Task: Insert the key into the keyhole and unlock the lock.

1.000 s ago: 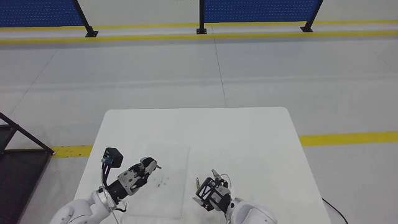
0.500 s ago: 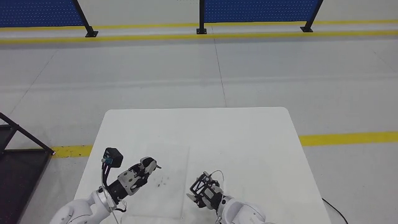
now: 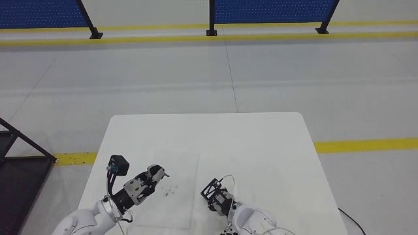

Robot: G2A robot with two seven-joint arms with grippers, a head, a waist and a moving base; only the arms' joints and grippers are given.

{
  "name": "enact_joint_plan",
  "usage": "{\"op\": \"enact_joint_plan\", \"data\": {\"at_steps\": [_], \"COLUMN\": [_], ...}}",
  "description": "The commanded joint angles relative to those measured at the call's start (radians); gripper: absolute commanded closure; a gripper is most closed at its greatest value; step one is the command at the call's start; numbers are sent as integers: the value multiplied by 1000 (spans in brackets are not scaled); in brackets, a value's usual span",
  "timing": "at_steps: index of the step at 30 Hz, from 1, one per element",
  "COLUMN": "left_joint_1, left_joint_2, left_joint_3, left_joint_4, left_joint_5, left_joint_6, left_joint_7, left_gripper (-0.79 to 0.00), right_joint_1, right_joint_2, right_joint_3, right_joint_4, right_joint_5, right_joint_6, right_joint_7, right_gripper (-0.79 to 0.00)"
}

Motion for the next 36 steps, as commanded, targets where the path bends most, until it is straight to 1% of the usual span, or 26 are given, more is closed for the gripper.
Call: {"op": "enact_joint_plan", "data": {"at_steps": [1,2,4,8,10,12,15,19,24,28,29,32,36], "left_joint_1": [0,0,0,-11,-14,-31,-46,-53,-73,-87,-90,-93,-94], "left_joint_2": [0,0,0,0,0,1,1,-1,-1,-4,-4,-9,-14], "left_joint_3": [0,0,0,14,30,34,55,87,131,177,180,211,241], "left_joint_4": [0,0,0,3,8,16,32,68,102,125,139,143,142], "left_joint_5": [0,0,0,6,-36,-73,-144,-279,-457,-569,-579,-619,-644], "left_joint_6": [0,0,0,23,28,42,29,0,-31,-72,-66,-41,-53], "left_joint_7": [0,0,0,0,-28,-48,-59,-44,-83,-85,-78,-52,-18], "left_gripper": [0,0,0,0,0,0,0,0,0,0,0,0,0], "right_joint_1": [3,2,1,-5,-12,-16,-22,-37,-45,-33,-30,-15,0], "right_joint_2": [-1,-1,-1,3,7,11,14,21,29,36,36,39,42], "right_joint_3": [-1,-1,0,20,43,73,113,158,193,205,205,210,209], "right_joint_4": [3,3,2,-16,-31,-41,-50,-60,-34,-11,-5,17,38], "right_joint_5": [-4,-6,-4,10,28,74,162,270,388,442,469,522,595], "right_joint_6": [6,10,10,8,7,-12,-51,-176,-367,-524,-569,-668,-783], "right_joint_7": [-5,-10,-20,-51,-85,-123,-193,-350,-486,-518,-524,-532,-526], "right_gripper": [-65,-52,0,0,0,0,0,0,0,0,0,0,0]}}
